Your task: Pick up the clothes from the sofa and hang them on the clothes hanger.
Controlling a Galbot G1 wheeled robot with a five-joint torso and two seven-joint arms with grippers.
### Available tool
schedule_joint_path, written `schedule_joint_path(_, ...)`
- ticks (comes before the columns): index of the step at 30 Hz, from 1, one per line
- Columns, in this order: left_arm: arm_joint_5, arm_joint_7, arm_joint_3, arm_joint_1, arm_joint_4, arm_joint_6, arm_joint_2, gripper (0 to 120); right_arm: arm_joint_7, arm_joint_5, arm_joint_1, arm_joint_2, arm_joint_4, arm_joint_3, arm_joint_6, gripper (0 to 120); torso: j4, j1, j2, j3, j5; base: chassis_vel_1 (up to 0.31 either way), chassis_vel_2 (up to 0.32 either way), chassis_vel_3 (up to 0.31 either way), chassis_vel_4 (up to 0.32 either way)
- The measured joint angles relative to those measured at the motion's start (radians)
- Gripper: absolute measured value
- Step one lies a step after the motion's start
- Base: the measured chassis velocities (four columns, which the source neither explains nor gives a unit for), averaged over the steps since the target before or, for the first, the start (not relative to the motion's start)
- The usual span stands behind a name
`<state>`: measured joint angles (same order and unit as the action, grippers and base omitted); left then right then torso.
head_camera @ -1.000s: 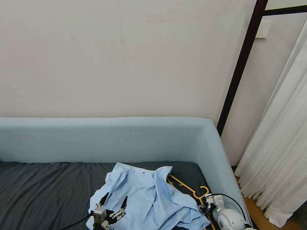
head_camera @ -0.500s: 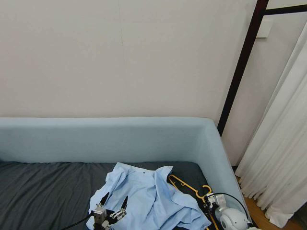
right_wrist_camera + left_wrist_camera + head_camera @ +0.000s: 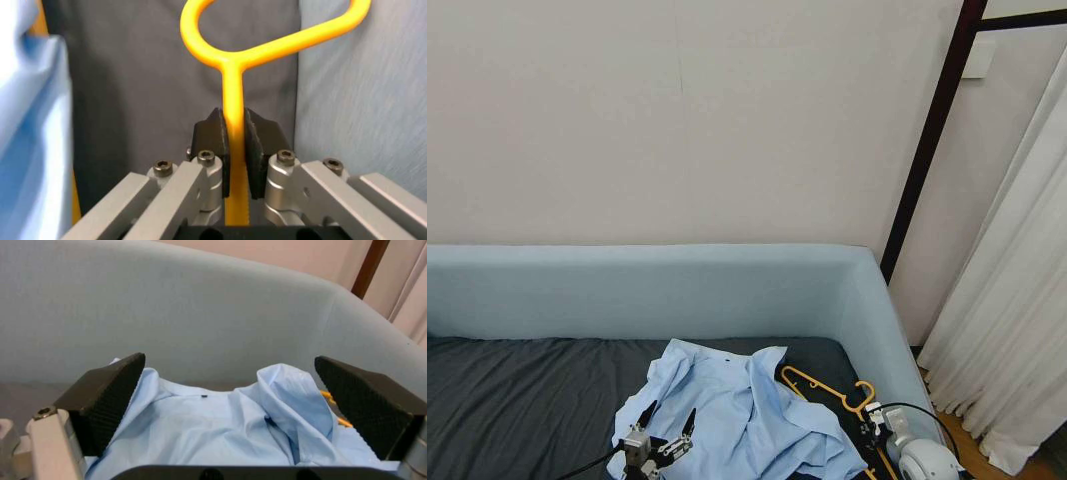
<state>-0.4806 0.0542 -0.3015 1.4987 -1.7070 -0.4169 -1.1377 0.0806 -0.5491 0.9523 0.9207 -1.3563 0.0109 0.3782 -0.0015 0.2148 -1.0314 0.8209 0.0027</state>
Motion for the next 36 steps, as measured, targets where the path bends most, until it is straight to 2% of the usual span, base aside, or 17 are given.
schedule_joint_path(6,-0.007,-0.003,-0.004,-0.001,-0.003,0.0,0.002,100,0.026,0.076,0.035,-0.007,-0.087,-0.026,-0.098,6,0.0001,0.0,0.0,0.0,0.0001,0.0,0.0,0.0,0.0)
schedule_joint_path(15,-0.019,-0.005,-0.014,0.008,-0.02,0.003,0.016,100,0.057,0.262,0.044,-0.009,-0.112,-0.07,-0.225,6,0.0001,0.0,0.0,0.0,0.0,0.0,0.0,0.0,0.0)
schedule_joint_path(20,-0.024,-0.015,-0.016,0.003,-0.023,0.009,0.022,100,0.122,0.473,0.06,-0.005,-0.123,-0.091,-0.335,6,0.0001,0.0,0.0,0.0,0.0,0.0,0.0,0.0,0.0)
schedule_joint_path(25,-0.037,-0.037,-0.015,-0.014,-0.02,0.029,0.029,100,0.156,0.578,0.087,0.011,-0.143,-0.107,-0.379,6,0.0001,0.0,0.0,0.0,0.0,0.0,0.0,0.0,0.0)
schedule_joint_path(33,-0.149,-0.1,-0.006,-0.092,-0.006,0.13,0.072,98,0.193,0.72,0.13,0.039,-0.156,-0.127,-0.448,6,0.0002,0.0,0.0,0.0,0.0,0.0,0.0,0.0,0.0)
schedule_joint_path(36,-0.251,-0.126,0.001,-0.152,0.014,0.187,0.117,98,0.193,0.733,0.148,0.037,-0.166,-0.134,-0.458,6,0.0001,0.0,0.0,0.0,0.0,0.0,0.0,0.0,0.0)
